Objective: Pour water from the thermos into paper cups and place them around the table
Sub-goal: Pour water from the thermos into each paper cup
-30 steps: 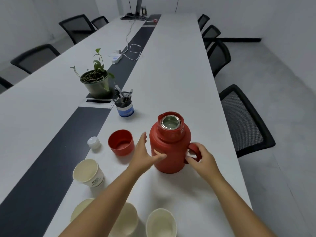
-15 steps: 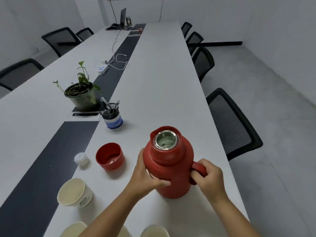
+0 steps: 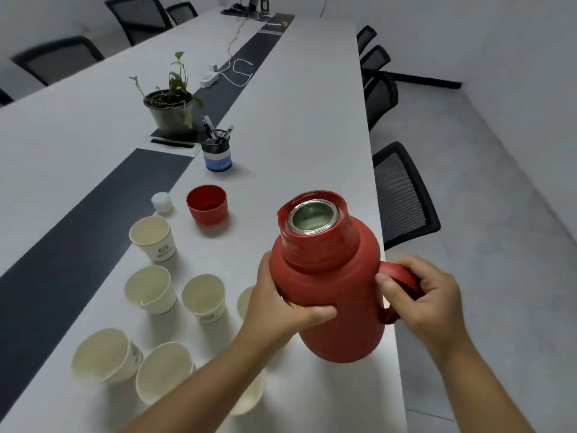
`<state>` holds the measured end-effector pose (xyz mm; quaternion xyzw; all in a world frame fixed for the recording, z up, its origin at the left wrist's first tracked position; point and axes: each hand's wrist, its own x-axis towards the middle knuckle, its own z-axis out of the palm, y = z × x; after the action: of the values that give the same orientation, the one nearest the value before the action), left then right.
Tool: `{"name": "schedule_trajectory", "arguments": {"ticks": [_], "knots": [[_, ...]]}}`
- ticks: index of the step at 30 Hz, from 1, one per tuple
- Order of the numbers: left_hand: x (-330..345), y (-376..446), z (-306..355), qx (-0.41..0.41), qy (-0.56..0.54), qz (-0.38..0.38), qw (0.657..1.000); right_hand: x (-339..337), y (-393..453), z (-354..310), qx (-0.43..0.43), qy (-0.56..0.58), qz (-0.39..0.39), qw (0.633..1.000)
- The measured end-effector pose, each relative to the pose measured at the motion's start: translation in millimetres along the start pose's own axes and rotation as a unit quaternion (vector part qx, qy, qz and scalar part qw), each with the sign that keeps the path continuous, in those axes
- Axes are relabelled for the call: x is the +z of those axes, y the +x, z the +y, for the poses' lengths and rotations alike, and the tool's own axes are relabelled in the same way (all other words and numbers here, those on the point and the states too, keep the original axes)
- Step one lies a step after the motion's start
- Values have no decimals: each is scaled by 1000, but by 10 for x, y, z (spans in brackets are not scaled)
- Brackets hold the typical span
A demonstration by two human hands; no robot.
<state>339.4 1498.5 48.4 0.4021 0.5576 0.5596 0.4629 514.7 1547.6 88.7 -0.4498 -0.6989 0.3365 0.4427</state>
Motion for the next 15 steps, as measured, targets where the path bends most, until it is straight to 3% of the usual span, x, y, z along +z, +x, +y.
{"name": "schedule_trajectory", "arguments": {"ticks": [9,15], "knots": [[75,-982,-398,-55,-86,70,992,-59,-604,-99,-3,-31,-128,991],[47,-1275,-634,-104,-128,58,985,-2,-831,-113,43,-72,-178,980]]}}
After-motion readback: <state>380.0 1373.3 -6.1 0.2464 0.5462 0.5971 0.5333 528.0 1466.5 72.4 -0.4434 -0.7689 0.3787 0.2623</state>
